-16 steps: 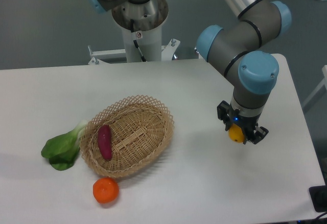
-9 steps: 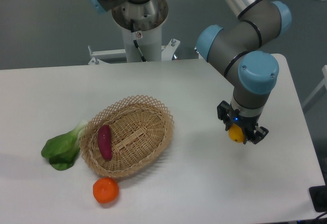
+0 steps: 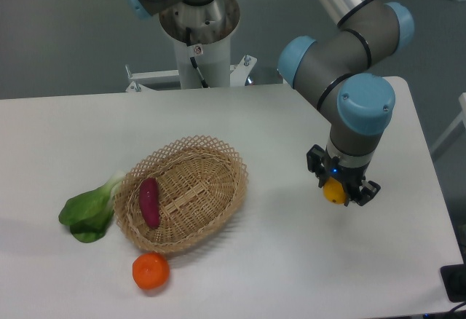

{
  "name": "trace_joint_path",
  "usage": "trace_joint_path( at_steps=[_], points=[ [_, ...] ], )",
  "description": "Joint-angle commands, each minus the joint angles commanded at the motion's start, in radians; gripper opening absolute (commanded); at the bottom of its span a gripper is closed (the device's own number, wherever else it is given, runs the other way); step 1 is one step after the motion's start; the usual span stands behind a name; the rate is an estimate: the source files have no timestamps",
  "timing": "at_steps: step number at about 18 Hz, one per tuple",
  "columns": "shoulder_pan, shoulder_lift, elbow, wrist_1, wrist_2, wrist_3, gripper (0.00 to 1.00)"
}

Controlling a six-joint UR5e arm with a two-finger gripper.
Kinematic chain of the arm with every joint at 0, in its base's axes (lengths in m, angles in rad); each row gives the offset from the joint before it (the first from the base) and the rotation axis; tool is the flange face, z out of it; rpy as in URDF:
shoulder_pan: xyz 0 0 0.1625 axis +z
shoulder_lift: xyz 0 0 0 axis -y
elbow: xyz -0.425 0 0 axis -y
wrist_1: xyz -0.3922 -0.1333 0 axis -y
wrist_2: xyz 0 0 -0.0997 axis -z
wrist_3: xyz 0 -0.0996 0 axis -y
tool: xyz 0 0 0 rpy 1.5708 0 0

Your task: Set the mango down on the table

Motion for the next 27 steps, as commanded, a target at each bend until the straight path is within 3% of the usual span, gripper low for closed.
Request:
trace_joint_path(
  at_steps=[2, 6, 8, 18, 22, 25, 27],
  points=[
    [-0.008, -0.012, -0.003, 0.015, -0.002, 0.000, 0.61],
    [-0.072, -0.078, -0.006, 0.175, 0.011, -0.063, 0.61],
    [-0.098, -0.103, -0.005, 0.216, 0.014, -0.135, 0.61],
    [-0.176, -0.178, -0.005, 0.256, 0.017, -0.149, 0.63],
    [-0.198, -0.190, -0.003, 0.256, 0.047, -0.149, 0.73],
    [-0.199, -0.192, -0.006, 0.255, 0.044, -0.161, 1.00],
    [-0.199, -0.190, -0.005, 0.255, 0.043, -0.189, 1.00]
  ],
)
